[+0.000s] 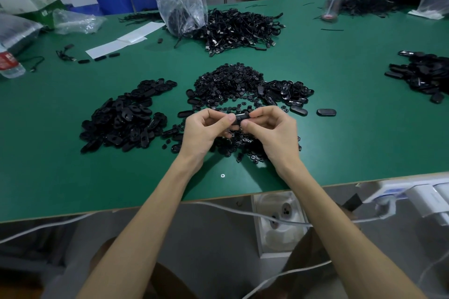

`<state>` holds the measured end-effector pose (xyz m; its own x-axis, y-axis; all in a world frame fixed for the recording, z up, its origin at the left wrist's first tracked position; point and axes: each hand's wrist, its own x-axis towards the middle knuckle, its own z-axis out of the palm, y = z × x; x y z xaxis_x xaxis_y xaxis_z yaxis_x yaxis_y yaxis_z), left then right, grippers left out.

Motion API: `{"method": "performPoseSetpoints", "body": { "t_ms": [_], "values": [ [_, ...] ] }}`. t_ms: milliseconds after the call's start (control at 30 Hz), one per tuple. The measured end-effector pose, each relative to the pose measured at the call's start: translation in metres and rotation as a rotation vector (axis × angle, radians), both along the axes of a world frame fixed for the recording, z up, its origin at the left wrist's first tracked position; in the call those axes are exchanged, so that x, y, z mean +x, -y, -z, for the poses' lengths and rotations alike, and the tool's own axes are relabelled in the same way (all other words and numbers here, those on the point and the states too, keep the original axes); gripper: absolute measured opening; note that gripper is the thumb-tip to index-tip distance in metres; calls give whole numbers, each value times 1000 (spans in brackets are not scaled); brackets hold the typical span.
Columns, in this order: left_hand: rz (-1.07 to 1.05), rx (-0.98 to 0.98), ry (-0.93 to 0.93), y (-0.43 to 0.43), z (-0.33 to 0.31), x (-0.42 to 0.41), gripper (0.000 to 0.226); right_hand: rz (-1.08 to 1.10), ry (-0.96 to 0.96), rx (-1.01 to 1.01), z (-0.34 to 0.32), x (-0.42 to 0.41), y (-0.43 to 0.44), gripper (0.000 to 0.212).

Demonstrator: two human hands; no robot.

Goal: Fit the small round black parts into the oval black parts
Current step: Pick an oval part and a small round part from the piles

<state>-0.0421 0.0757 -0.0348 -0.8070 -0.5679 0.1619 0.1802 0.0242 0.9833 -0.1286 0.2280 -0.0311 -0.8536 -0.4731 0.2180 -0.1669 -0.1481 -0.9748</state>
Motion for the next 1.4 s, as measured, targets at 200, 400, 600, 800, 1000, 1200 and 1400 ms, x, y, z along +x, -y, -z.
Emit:
{"method": "performPoseSetpoints", "body": {
  "t_ms": [200, 400, 600, 800, 1000, 1200, 1400],
  "values": [
    [32, -38, 8, -3, -1, 1, 18, 37, -70, 49, 0, 0, 0, 18],
    [27, -72, 3, -2, -1, 1, 16, 64, -128, 112, 1, 1, 2, 16],
    [55, -94, 15, -1, 0, 1, 12, 79, -167, 140, -1, 3, 1, 17],
    [35, -117, 10, -3, -1, 1, 13, 105, -266, 216, -3, 8, 3, 14],
    [70, -152, 32, -3, -1, 2, 20, 138, -270, 225, -3, 8, 1, 10],
    [100, -133, 39, -3, -3, 2, 24, 226, -456, 295, -3, 14, 4, 9],
    [13, -174, 75, 1, 2, -1, 27, 213, -731, 458, 0, 22, 8, 17]
  ]
}}
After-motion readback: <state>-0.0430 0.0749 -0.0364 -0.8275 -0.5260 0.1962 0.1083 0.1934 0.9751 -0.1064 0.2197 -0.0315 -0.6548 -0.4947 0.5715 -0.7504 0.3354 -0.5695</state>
